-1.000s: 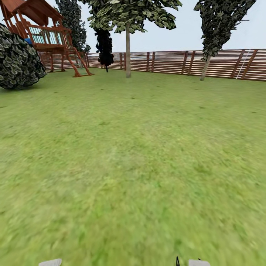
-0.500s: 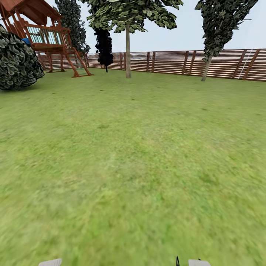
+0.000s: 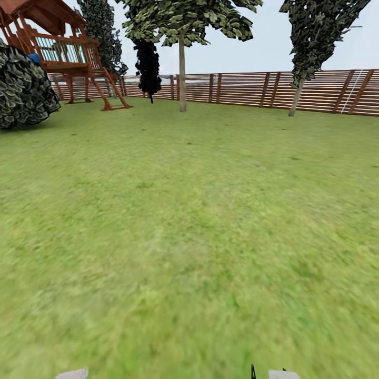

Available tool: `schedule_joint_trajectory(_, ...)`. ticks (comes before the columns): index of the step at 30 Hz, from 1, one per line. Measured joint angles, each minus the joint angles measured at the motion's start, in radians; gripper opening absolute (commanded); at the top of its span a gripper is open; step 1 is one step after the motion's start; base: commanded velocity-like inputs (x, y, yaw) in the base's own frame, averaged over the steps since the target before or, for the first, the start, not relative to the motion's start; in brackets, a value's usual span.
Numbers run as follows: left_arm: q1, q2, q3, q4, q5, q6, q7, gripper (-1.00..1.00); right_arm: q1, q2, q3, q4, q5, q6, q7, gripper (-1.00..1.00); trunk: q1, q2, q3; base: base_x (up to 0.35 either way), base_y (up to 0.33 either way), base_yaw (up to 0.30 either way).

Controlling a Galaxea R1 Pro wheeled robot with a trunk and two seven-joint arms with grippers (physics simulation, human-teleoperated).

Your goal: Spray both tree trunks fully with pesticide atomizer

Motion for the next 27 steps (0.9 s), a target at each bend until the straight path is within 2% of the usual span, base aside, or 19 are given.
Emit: schedule_joint_trajectory(27, 0.0, 0.0, 0.0, 0.0, 0.0, 0.0, 0.0, -1.0, 0.0, 0.0, 0.0, 0.0, 0.0, 0.0, 0.0, 1.0, 0.0, 0.0, 0.0, 0.339, 0.0, 0.0)
